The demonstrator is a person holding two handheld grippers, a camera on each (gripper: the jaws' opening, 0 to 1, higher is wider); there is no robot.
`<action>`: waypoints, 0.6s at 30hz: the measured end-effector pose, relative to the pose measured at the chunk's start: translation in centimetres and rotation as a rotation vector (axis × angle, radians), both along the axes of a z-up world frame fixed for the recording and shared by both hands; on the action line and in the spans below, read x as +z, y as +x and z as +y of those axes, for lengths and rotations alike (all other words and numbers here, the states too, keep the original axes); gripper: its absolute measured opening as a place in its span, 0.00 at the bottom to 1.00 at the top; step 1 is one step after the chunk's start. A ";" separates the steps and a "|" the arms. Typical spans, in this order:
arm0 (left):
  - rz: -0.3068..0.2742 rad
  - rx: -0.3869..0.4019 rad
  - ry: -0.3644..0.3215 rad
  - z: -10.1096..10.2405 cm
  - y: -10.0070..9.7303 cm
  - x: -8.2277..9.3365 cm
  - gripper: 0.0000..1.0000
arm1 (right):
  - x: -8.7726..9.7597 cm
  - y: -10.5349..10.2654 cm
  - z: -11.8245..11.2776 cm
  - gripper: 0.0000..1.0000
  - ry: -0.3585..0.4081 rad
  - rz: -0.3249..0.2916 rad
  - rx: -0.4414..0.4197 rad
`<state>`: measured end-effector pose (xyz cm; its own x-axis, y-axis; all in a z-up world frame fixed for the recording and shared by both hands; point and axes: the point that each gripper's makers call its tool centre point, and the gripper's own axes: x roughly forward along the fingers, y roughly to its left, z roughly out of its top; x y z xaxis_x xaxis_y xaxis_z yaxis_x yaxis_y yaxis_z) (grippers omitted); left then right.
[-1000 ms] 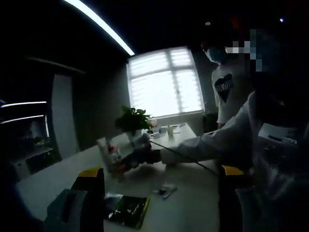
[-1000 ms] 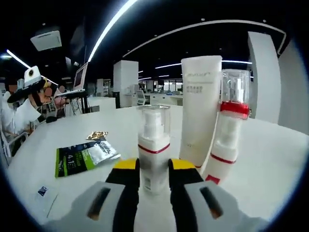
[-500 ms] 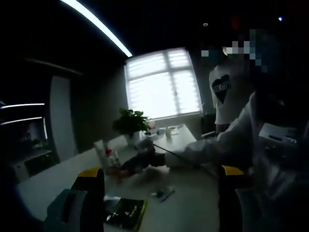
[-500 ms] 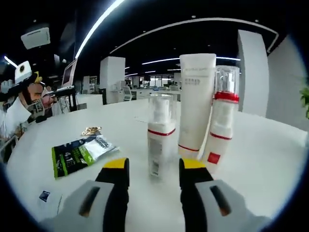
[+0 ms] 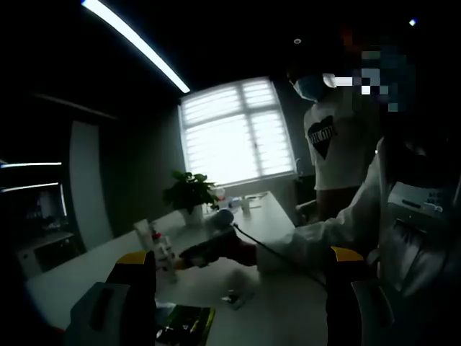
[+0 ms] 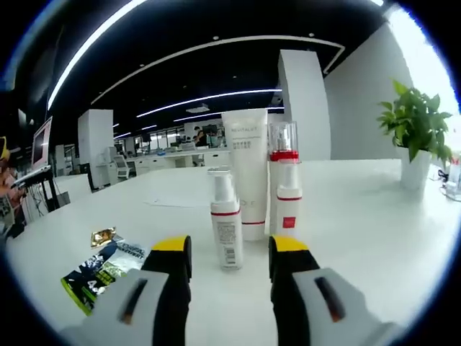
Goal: Arrange the skincare products in the storage area until every visible bottle or jar stands upright without overlapping.
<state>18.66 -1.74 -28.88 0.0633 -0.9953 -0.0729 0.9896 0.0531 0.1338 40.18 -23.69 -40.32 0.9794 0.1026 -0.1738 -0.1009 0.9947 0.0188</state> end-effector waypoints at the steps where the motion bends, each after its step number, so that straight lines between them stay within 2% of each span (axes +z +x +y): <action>1: -0.001 -0.002 -0.002 0.0 -0.1 0.1 1.00 | 0.1 0.2 0.3 0.40 0.000 -0.001 0.000; 6: -0.005 0.004 0.002 0.2 0.1 0.1 1.00 | 1.1 1.3 0.4 0.32 -0.019 -0.027 -0.036; 14: 0.000 0.012 0.010 0.6 0.4 -0.2 1.00 | 1.9 2.6 0.0 0.31 -0.028 -0.048 -0.050; 18: 0.003 0.018 0.009 0.7 0.7 -0.3 1.00 | 1.4 3.1 -0.1 0.30 -0.036 -0.031 -0.043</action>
<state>19.34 -1.08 -29.16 0.0808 -0.9933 -0.0825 0.9889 0.0696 0.1310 43.31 -23.82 -38.90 0.9877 0.0544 -0.1464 -0.0580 0.9981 -0.0198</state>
